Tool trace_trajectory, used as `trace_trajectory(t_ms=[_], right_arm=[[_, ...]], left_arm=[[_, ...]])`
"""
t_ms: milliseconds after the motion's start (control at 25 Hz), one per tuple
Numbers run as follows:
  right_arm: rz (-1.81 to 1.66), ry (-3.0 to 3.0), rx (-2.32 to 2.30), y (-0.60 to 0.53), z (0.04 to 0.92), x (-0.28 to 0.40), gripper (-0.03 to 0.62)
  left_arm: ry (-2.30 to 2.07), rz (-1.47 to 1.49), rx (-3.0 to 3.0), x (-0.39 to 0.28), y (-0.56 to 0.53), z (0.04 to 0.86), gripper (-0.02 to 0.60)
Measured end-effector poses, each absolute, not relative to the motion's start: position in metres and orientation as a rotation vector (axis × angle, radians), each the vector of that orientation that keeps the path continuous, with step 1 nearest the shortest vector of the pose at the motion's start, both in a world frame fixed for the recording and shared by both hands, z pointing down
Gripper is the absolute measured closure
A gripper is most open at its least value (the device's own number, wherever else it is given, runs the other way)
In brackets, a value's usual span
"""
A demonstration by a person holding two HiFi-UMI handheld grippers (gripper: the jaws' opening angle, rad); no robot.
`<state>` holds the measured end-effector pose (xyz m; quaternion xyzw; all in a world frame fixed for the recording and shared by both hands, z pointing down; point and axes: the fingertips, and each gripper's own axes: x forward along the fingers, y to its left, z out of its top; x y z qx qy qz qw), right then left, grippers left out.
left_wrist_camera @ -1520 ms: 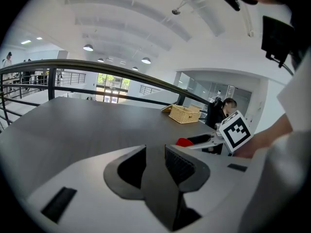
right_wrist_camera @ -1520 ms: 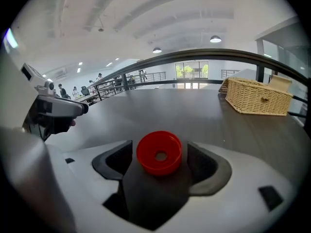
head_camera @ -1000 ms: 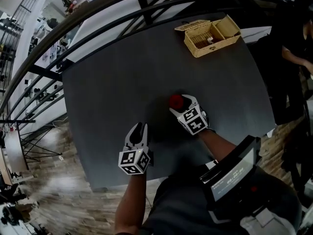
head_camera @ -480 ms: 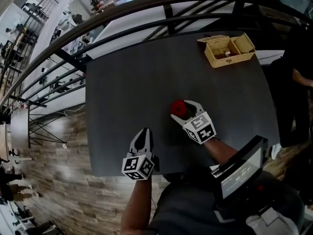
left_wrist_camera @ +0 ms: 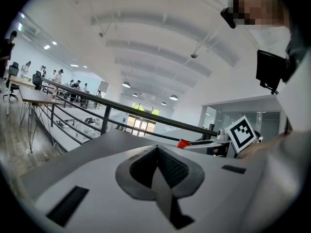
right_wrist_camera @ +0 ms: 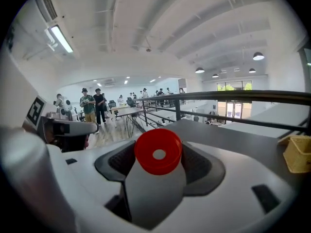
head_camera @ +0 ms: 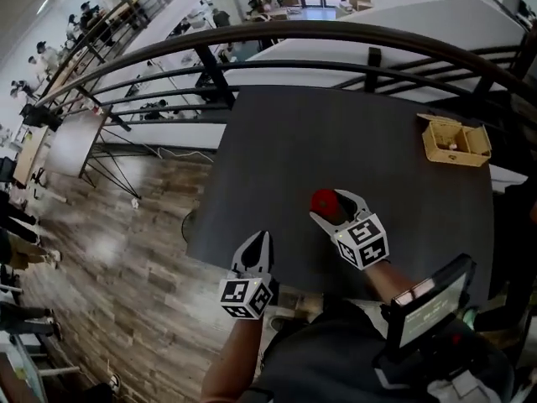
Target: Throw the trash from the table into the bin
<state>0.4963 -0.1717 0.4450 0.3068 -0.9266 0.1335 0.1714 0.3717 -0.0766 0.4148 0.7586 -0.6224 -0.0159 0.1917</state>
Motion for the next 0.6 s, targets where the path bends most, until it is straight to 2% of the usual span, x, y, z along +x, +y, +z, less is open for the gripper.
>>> trace_trajectory(t_ms=[280, 600], right_arm=[[0.292, -2.734, 0.655, -0.107, 0.410, 0.379, 0.292], [0.231, -2.790, 0.455, -0.046, 0.376, 0.291, 0.292]], left_arm=[[-1.964, -0.101, 2.026, 0.265, 0.008, 0.388, 0.571], [-2.112, -0.165, 1.897, 0.186, 0.079, 0.366, 0.571]])
